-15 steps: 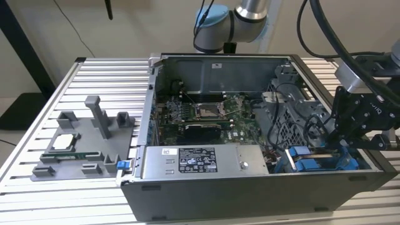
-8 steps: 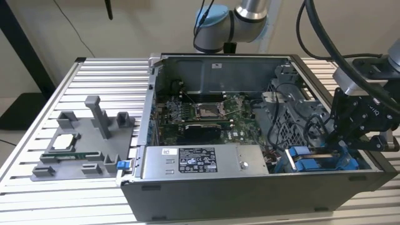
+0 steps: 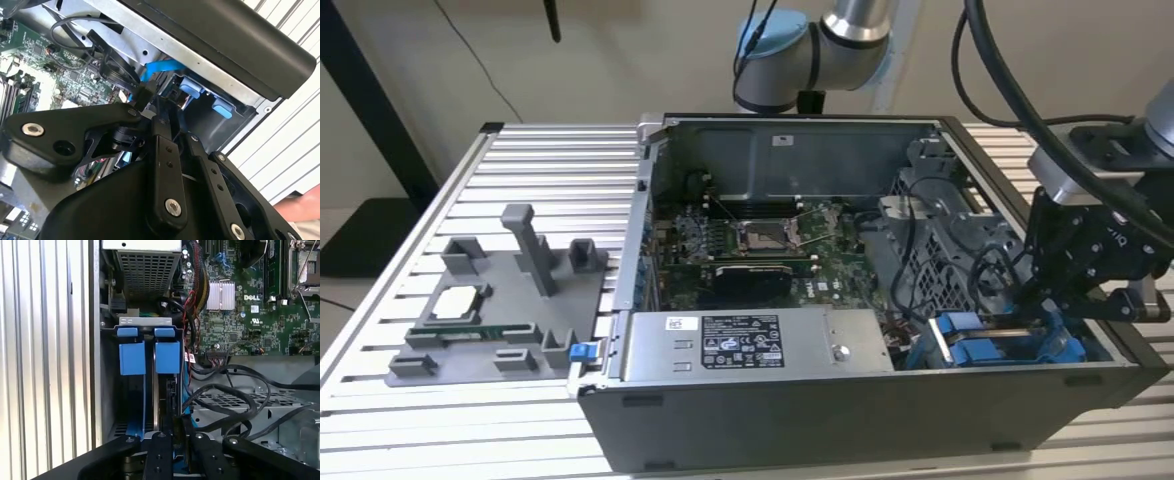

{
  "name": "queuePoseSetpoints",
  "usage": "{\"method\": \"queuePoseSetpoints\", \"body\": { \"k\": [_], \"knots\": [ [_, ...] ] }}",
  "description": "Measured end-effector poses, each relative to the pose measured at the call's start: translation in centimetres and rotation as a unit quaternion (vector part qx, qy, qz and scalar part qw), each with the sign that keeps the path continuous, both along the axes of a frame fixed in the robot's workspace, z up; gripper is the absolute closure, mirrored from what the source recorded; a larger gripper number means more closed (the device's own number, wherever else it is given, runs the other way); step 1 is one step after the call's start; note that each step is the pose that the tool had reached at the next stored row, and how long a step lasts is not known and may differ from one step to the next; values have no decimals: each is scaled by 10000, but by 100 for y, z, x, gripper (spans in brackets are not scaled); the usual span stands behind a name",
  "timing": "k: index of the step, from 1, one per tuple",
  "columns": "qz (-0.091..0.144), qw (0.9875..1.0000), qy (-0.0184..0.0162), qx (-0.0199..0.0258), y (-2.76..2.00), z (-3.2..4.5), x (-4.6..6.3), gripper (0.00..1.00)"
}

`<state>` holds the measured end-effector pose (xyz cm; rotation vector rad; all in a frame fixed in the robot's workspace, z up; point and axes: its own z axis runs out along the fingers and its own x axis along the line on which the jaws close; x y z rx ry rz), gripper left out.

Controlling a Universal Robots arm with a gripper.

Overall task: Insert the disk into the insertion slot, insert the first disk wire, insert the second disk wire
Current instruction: 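Insert the first disk wire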

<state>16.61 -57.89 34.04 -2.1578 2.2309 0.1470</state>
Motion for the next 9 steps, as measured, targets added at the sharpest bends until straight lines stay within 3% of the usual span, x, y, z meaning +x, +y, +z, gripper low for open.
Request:
{"method": "queuePoseSetpoints", "body": {
  "k": [9],
  "knots": [
    [0,10000,0,5,1,-89,0,100]
  ]
}}
